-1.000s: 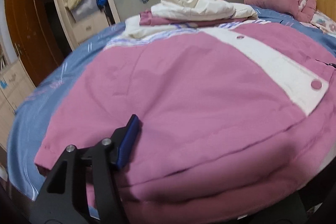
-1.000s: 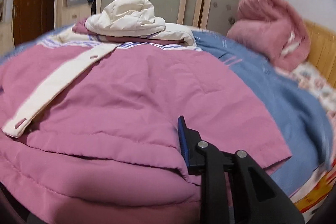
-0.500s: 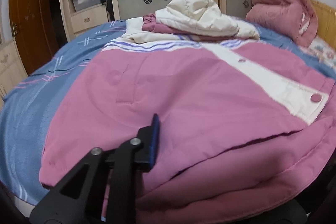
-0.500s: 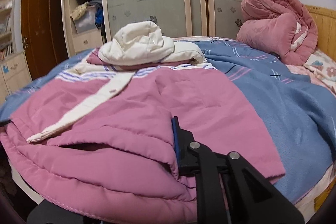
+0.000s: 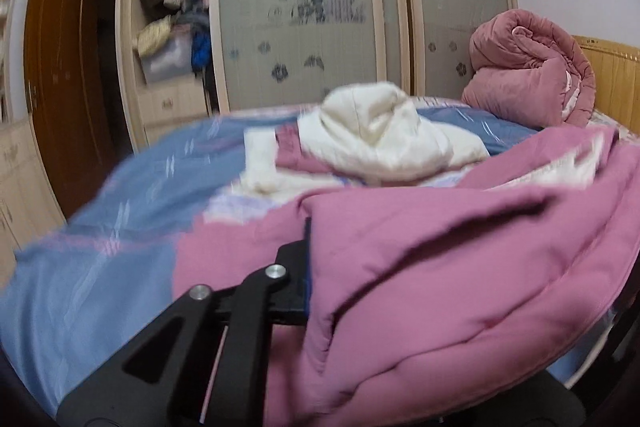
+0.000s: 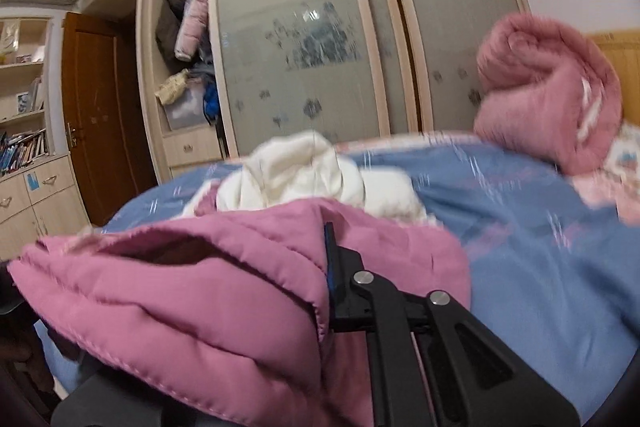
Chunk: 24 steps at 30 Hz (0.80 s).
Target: Fold large clothes
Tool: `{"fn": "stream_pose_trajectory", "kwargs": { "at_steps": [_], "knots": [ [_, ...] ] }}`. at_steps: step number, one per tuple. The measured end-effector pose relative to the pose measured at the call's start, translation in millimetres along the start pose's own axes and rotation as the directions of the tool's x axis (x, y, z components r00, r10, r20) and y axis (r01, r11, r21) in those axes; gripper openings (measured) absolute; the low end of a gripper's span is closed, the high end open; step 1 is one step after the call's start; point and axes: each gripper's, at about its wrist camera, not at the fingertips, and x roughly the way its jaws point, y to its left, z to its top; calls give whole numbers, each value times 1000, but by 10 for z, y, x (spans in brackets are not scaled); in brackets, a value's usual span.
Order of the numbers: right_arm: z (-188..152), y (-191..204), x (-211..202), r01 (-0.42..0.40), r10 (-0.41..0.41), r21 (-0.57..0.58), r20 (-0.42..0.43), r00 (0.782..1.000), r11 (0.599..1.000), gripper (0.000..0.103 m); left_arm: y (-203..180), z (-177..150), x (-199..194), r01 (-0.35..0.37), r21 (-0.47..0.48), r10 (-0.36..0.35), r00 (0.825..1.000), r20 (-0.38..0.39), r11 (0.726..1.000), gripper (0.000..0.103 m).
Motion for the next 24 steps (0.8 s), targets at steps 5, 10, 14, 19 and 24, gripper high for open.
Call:
{"fn": "stream_pose_trajectory", "kwargs": {
  "at_steps": [5, 10, 14, 19, 24],
  "knots": [
    [623, 59, 446, 19, -11, -100, 81, 997, 995, 7, 104, 770, 379, -61, 106, 51, 995, 91, 992, 6],
    [1278, 7, 1378, 43, -36, -161, 48, 998, 986, 7, 322, 1567, 1349, -75, 158, 67, 996, 58, 985, 6],
    [1547, -133, 2367, 41, -49, -142, -53, 997, 989, 7, 448, 1916, 2424, -36, 151, 44, 998, -45, 988, 7],
    [1354, -409, 3686, 40, -60, -82, -253, 966, 996, 7, 445, 1829, 3573, -29, 181, 67, 976, -207, 983, 7],
    [938, -580, 4259, 53, -69, -57, -353, 933, 997, 31, 311, 1467, 4115, -98, 284, 160, 966, -203, 954, 36]
  ]
}}
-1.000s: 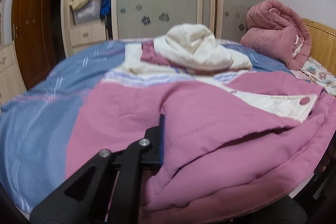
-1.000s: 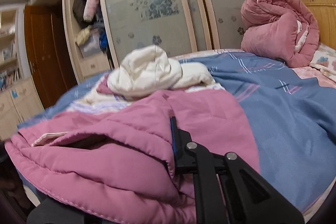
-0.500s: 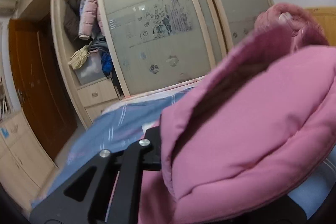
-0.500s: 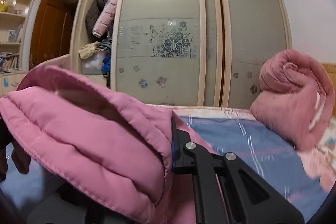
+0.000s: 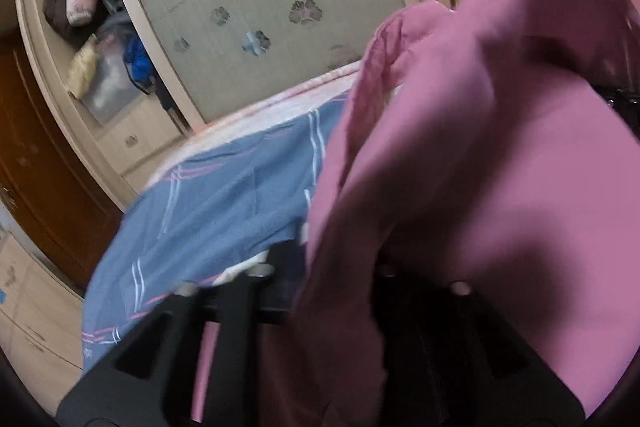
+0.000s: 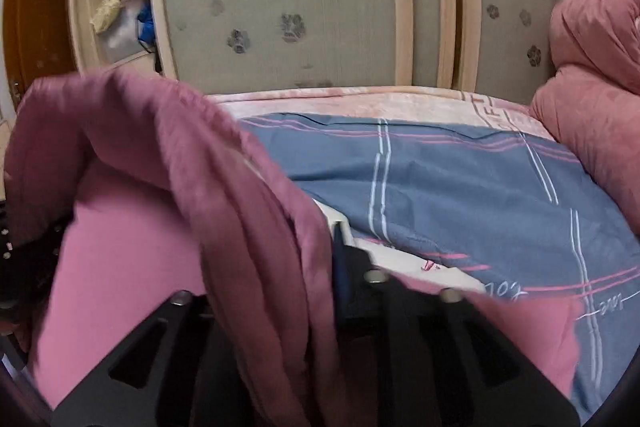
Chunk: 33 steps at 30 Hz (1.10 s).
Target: Fold large clothes
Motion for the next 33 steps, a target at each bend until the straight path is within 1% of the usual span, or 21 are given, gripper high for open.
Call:
{"fn": "stream_pose_trajectory", "kwargs": {
  "at_steps": [2, 5, 7, 10, 12, 14, 16, 17, 18, 20, 21, 22, 23, 25, 26, 28, 29, 30, 31, 32, 33],
  "knots": [
    [-73, -13, 28, 26, -26, 12, 6, 1000, 1000, 39, 22, -23, -23, -65, -30, 66, 998, 19, 997, 65],
    [-103, 12, -26, 57, -58, 11, 6, 998, 998, 52, 126, -15, -71, -91, -71, 94, 995, 32, 993, 92],
    [-59, 20, -92, 83, -83, -2, 12, 996, 997, 76, 185, 9, -132, -84, -65, 87, 995, 43, 994, 97],
    [131, 19, -442, 180, -173, -51, 116, 978, 982, 89, 270, 163, -326, -122, 5, 122, 990, 74, 992, 98],
    [345, -10, -805, 250, -232, -53, 230, 945, 967, 100, 441, 376, -598, -167, 27, 163, 978, 131, 985, 101],
    [585, -70, -1295, 335, -311, 10, 394, 865, 942, 102, 654, 616, -784, -203, 27, 196, 968, 158, 979, 101],
    [718, -148, -1655, 317, -317, 84, 485, 815, 945, 102, 805, 823, -923, -177, 11, 174, 974, 142, 984, 101],
    [779, -180, -1835, 273, -296, 122, 515, 804, 954, 102, 840, 924, -994, -174, 15, 171, 976, 138, 985, 101],
    [807, -191, -1908, 236, -269, 130, 519, 811, 963, 102, 811, 1003, -1024, -196, 49, 188, 973, 137, 979, 101],
    [844, -143, -1933, 178, -207, 105, 493, 845, 978, 102, 661, 1120, -933, -224, 213, 207, 973, 97, 951, 101],
    [831, -78, -1879, 156, -166, 60, 456, 874, 986, 102, 587, 1142, -858, -197, 284, 187, 980, 62, 938, 101],
    [820, -41, -1818, 146, -143, 25, 429, 892, 989, 102, 533, 1146, -788, -166, 338, 168, 986, 25, 926, 101],
    [767, 11, -1736, 143, -126, -12, 398, 909, 990, 102, 471, 1135, -722, -148, 411, 160, 987, 4, 900, 101],
    [657, 49, -1629, 133, -109, -40, 361, 926, 990, 102, 450, 1134, -683, -252, 473, 248, 966, 72, 844, 101],
    [629, 71, -1574, 128, -106, -42, 349, 931, 991, 102, 524, 1178, -706, -297, 427, 279, 954, 106, 854, 101],
    [539, 63, -1438, 102, -88, -31, 309, 947, 994, 102, 682, 1263, -807, -247, 295, 221, 968, 118, 923, 101],
    [493, 46, -1342, 70, -62, -16, 284, 957, 997, 102, 825, 1304, -852, -204, 177, 186, 976, 117, 963, 101],
    [460, 56, -1296, 47, -44, -3, 275, 961, 999, 102, 922, 1314, -867, -188, 89, 177, 977, 117, 978, 101],
    [453, 99, -1246, 32, -32, 5, 267, 963, 999, 102, 960, 1302, -890, -203, 34, 197, 972, 130, 979, 101],
    [430, 140, -1183, 23, -25, 7, 255, 967, 1000, 102, 970, 1284, -925, -265, -24, 265, 949, 171, 964, 101],
    [408, 199, -1116, 11, -11, 1, 238, 971, 1000, 102, 951, 1269, -944, -277, -45, 281, 939, 198, 960, 101]
  ]
}}
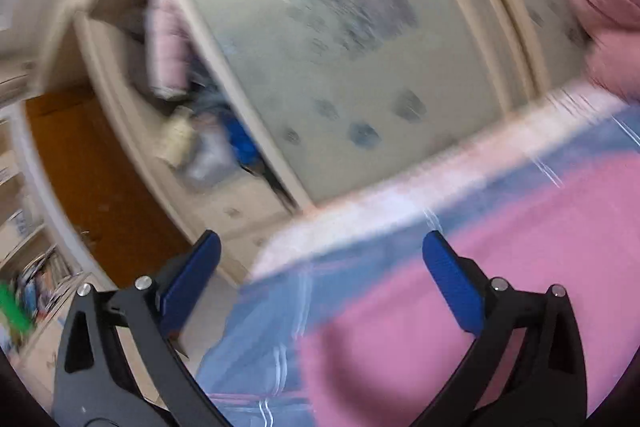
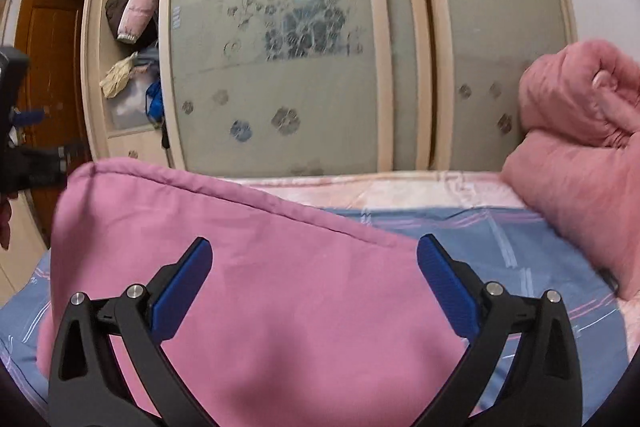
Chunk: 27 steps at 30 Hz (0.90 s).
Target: Fold large clothes
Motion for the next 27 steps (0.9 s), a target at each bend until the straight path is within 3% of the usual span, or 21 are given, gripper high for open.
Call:
{"fn": "stream_pose_trajectory", "kwargs": {
  "at_steps": [2, 3, 5, 7, 10, 12, 16, 20, 23, 25, 26, 27],
  "knots": [
    [-42, 86, 82, -21, 21, -10, -16, 1000, 1000, 102, -78, 4, 85, 132, 7, -131, 991, -38, 991, 101],
    [-52, 133, 97, -21, 20, -18, -17, 1000, 1000, 102, -139, -1, 155, 135, 27, -133, 988, -80, 990, 101],
    [-36, 197, 121, -24, 24, -22, -10, 1000, 999, 102, -220, -49, 208, 44, 46, -40, 997, -71, 998, 101],
    [-29, 259, 237, -26, 26, -15, -7, 1000, 1000, 102, -369, -168, 228, 88, 14, -86, 994, -70, 996, 101],
    [-43, 315, 492, -33, 34, 10, -40, 999, 999, 102, -623, -442, 394, 242, -112, -257, 953, -160, 964, 101],
    [-86, 365, 779, -30, 31, 16, -84, 996, 999, 102, -828, -708, 597, 308, -241, -360, 908, -212, 920, 101],
    [-345, 359, 1524, 21, -23, -9, -272, 962, 1000, 102, -1192, -1115, 985, 317, -272, -376, 904, -204, 909, 101],
    [-546, 261, 1794, 13, -27, -55, -262, 965, 998, 102, -1198, -1344, 1424, 384, -409, -491, 848, -199, 828, 101],
    [-572, 177, 1853, 72, -102, -130, -241, 965, 989, 102, -1165, -1356, 1603, 418, -425, -535, 819, -206, 803, 101],
    [-563, -52, 1868, 191, -221, -148, -225, 949, 970, 102, -1056, -1387, 1687, 378, -426, -496, 842, -210, 822, 101],
    [-581, -242, 1902, 256, -279, -124, -244, 929, 959, 102, -944, -1455, 1763, 333, -451, -466, 856, -223, 828, 101],
    [-642, -523, 1941, 295, -295, -45, -299, 908, 954, 102, -827, -1544, 1833, 323, -503, -481, 848, -222, 802, 101]
  ]
}}
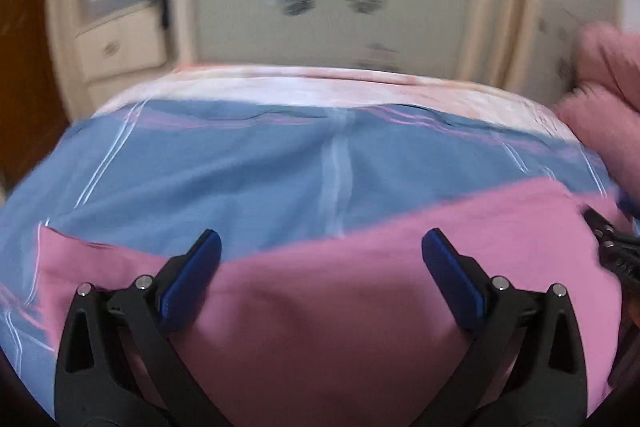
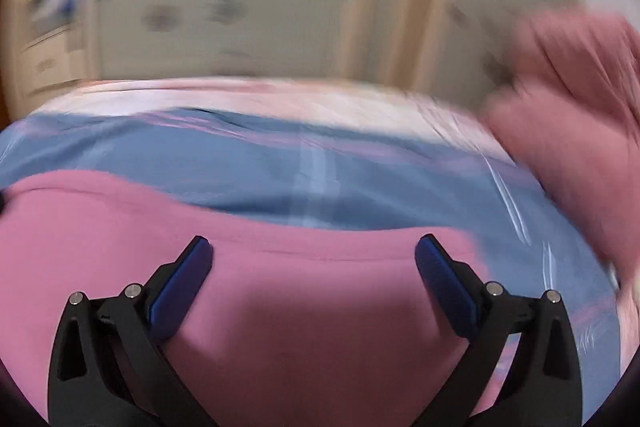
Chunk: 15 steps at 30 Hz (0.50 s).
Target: Fold large clothes
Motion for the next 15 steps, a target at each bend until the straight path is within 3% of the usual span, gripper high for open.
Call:
{"fn": "stream_pose_trajectory", "kwargs": {
  "at_steps": [2, 4, 6, 8, 10, 12, 15],
  "knots": [
    [-138, -450, 228, -20, 39, 184, -99, 994, 983, 101, 302, -48, 46, 68, -127, -69, 998, -6, 990, 101],
    [-228, -622, 306, -57, 88, 247, -117, 989, 967, 98, 450, -86, 47, 75, -171, -75, 997, 10, 982, 101],
    [-254, -633, 309, -67, 97, 246, -112, 989, 967, 98, 670, -116, 14, 49, -246, -41, 998, 38, 968, 100],
    [-266, -586, 300, -65, 92, 236, -102, 991, 970, 98, 998, -239, -41, 99, -396, -67, 993, 93, 913, 100],
    [-314, -590, 276, -83, 104, 253, -69, 992, 964, 96, 1141, -327, -81, 146, -462, -85, 985, 150, 875, 100],
    [-331, -614, 273, -96, 112, 275, -43, 993, 957, 96, 1233, -428, -181, 151, -506, -43, 975, 220, 849, 100],
    [-339, -667, 228, -109, 122, 296, -26, 992, 949, 96, 1270, -427, -90, 141, -544, -44, 981, 187, 827, 101]
  ]
}}
